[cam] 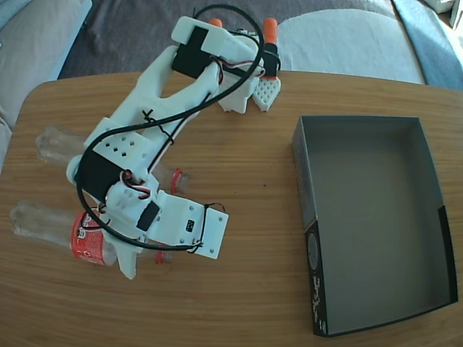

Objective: Grasp the bottles and put them in the box.

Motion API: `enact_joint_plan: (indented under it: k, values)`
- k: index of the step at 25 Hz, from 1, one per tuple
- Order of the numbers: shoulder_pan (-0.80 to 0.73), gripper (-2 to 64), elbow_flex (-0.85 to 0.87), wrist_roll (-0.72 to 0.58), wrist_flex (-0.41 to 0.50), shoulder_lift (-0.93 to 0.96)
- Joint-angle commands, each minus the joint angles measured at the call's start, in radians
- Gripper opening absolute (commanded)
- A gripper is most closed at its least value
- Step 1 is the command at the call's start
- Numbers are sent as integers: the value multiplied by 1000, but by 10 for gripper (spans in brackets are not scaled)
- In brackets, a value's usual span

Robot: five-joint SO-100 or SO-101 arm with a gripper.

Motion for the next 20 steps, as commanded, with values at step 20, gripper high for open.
enact_joint_plan:
  k: [20]
  values:
    - [-61,569,-198,9,11,-179]
